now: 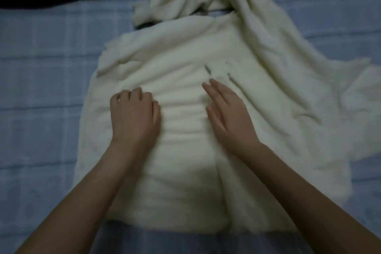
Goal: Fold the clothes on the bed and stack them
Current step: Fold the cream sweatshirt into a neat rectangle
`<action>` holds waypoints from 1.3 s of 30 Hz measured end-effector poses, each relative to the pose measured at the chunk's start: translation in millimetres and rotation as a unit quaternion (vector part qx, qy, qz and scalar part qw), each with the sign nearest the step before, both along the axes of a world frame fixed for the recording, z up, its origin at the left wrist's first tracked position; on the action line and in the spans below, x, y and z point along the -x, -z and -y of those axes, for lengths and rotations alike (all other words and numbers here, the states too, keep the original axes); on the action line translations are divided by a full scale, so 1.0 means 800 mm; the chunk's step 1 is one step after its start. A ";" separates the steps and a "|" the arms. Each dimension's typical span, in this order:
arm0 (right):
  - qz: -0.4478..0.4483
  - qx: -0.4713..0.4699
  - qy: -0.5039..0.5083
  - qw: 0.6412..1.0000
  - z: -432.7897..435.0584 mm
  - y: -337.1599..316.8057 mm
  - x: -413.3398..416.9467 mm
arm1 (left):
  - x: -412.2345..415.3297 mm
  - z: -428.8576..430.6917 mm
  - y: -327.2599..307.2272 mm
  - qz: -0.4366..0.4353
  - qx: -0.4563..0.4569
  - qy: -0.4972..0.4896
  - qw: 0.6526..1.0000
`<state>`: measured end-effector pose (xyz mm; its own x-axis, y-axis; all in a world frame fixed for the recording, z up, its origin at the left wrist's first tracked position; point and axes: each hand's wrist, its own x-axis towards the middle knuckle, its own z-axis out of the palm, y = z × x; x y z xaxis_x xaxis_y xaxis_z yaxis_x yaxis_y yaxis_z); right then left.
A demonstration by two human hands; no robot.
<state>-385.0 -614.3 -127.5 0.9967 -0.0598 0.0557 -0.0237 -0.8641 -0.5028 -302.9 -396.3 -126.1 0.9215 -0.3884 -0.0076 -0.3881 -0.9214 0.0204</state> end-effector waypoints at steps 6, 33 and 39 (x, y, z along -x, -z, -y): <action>0.022 0.143 0.056 0.988 0.165 -0.021 -0.007 | -0.001 0.188 -0.006 -0.016 0.157 0.135 0.978; 0.021 -0.386 0.061 0.920 0.296 -0.089 -0.238 | -0.178 0.288 -0.041 -0.194 0.649 -0.092 0.730; -0.051 -0.310 -0.057 0.948 0.261 -0.094 -0.080 | -0.032 0.214 -0.049 -0.254 0.638 -0.153 0.711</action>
<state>-320.6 -823.0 -52.4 0.9969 0.0586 -0.0520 -0.0240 -0.4034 -0.9147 -277.6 -567.5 -86.8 0.9687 -0.1588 -0.1908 0.1822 -0.0676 0.9809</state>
